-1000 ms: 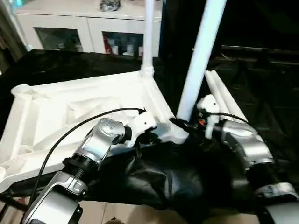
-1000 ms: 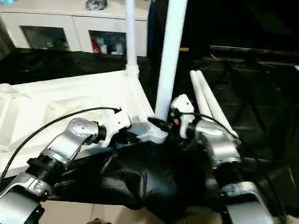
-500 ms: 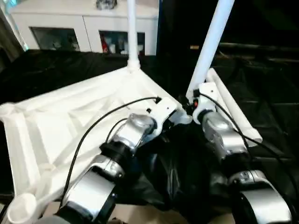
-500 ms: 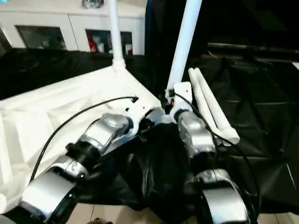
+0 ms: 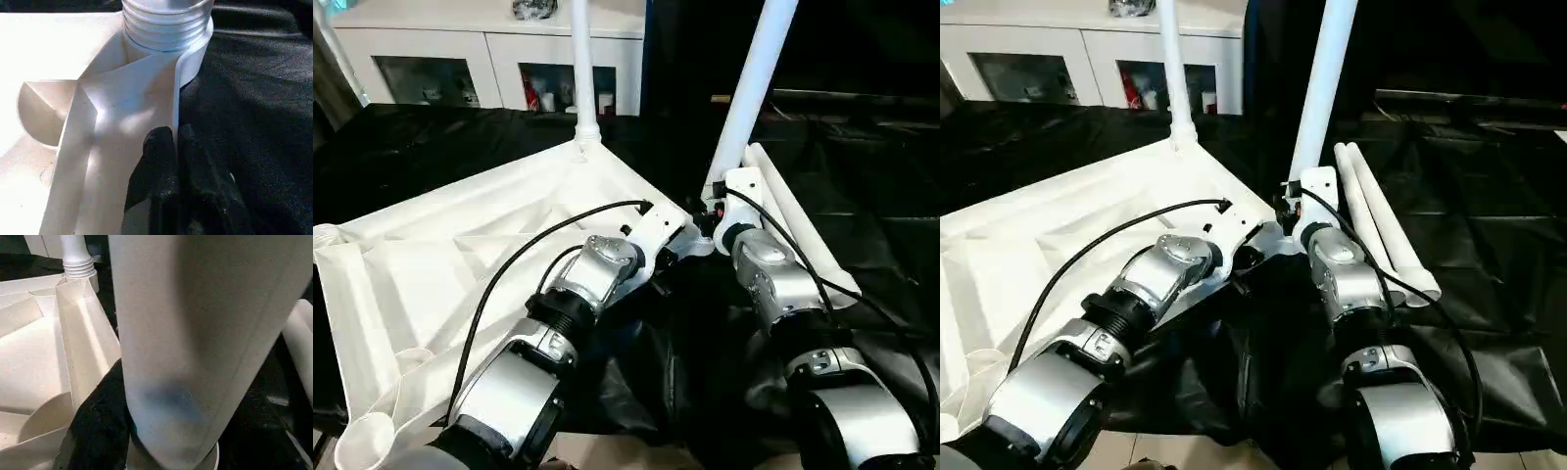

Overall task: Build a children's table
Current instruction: Insert table leg to table base

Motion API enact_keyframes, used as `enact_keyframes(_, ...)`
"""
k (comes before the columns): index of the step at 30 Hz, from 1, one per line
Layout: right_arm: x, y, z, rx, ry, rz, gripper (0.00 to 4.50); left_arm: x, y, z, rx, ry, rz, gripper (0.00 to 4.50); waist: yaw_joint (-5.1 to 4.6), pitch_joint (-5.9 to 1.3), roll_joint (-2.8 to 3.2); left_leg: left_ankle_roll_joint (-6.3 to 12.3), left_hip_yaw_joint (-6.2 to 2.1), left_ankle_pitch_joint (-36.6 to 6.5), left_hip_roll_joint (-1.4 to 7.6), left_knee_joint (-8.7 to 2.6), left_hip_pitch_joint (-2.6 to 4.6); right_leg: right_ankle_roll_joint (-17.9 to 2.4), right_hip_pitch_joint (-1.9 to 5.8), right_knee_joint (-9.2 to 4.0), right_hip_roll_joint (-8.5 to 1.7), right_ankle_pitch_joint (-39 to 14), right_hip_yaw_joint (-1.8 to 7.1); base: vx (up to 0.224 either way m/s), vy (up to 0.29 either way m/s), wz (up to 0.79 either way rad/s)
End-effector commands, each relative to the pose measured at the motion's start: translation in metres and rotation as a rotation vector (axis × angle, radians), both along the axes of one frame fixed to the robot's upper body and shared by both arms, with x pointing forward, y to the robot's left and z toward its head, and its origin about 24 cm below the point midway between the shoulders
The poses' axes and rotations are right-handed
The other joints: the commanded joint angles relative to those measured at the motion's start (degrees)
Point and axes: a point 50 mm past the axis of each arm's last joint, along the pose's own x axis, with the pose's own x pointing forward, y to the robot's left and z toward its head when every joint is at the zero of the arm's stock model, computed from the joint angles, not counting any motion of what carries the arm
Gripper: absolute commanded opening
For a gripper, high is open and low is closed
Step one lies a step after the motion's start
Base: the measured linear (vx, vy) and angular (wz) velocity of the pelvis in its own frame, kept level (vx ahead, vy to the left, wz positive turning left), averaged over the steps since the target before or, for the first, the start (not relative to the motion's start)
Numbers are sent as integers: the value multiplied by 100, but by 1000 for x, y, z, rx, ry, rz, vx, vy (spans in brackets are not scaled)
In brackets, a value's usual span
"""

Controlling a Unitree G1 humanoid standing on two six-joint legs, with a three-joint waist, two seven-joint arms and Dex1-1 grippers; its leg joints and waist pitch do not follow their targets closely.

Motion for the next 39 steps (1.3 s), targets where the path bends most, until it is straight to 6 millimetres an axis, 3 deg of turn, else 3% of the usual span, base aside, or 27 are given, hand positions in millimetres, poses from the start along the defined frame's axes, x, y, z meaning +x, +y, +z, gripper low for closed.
enact_keyframes(1, -28, 18, -58, 17, 273, 90, 261, 8, -4, 16, -17, -79, 24, 0, 11, -229, 13, -30, -227, -2677, 352, -507, 94, -690, 114, -587, -489, -3008, 247, 0, 0, 0)
enact_keyframes(5, -22, 16, -47, 60, 220, 100, 280, 7, -5, 18, -53, -70, 3, 0, 19, -253, 14, 11, -212, -2451, 363, -505, 63, -809, 136, -549, -492, -2617, 264, 0, 0, 0)
enact_keyframes(7, -20, 14, -38, 71, 177, 128, 310, 5, -6, 21, -77, -83, -41, 0, 26, -249, 5, 49, -205, -2392, 361, -508, 48, -847, 154, -542, -492, -2530, 265, 0, 0, 0)
enact_keyframes(10, -20, 12, -28, 72, 124, 191, 310, 2, -5, 24, -94, -116, -126, 0, 54, -278, 0, 119, -193, -2101, 378, -500, 21, -947, 187, -496, -502, -2123, 280, 0, 0, 0)
enact_keyframes(11, -20, 11, -26, 70, 110, 208, 310, 1, -5, 23, -95, -110, -131, 0, 64, -309, 3, 215, -167, -1737, 380, -473, -1, -1123, 228, -426, -494, -1519, 284, 0, 0, 0)
enact_keyframes(13, -23, 9, -20, 62, 77, 265, 310, -2, -3, 23, -101, -115, -171, 0, 82, -317, -7, 349, -140, -1450, 367, -435, -6, -1285, 258, -386, -497, -1107, 276, 0, 0, 0)
enact_keyframes(18, -30, -1, -8, 4, 10, 385, 310, -8, 4, 22, -104, -107, -247, 0, 126, -344, -5, 624, -122, -883, 380, -380, -22, -1465, 303, -302, -497, -481, 261, 0, 0, 0)
enact_keyframes(22, -36, -16, 3, -69, -21, 446, 310, -13, 14, 22, -106, -118, -320, 0, 151, -311, 7, 646, -114, -955, 382, -380, -15, -1454, 290, -336, -486, -857, 252, 0, 0, 0)
enact_keyframes(24, -42, -24, 14, -112, -40, 509, 310, -19, 21, 23, -111, -117, -393, 0, 177, -306, 23, 559, -132, -1008, 402, -396, -3, -1366, 296, -339, -483, -1076, 256, 0, 0, 0)
enact_keyframes(28, -54, -32, 22, -158, -33, 624, 310, -28, 29, 26, -120, -112, -489, 0, 198, -329, 26, 587, -115, -843, 404, -366, 8, -1409, 279, -296, -476, -808, 267, 0, 0, 0)
enact_keyframes(32, -64, -40, 23, -203, -7, 704, 310, -35, 36, 27, -115, -93, -554, 0, 298, -345, 38, 692, -107, -656, 423, -327, 7, -1467, 276, -235, -470, -518, 273, 0, 0, 0)
enact_keyframes(35, -70, -44, 23, -212, 28, 744, 310, -38, 40, 28, -114, -83, -582, 0, 356, -374, 40, 657, -108, -603, 418, -284, -14, -1499, 256, -202, -474, -522, 272, 0, 0, 0)
enact_keyframes(39, -73, -46, 19, -220, 66, 771, 310, -41, 42, 28, -109, -70, -605, 0, 374, -365, 39, 467, -121, -934, 422, -302, -12, -1336, 247, -255, -483, -1112, 265, 0, 0, 0)
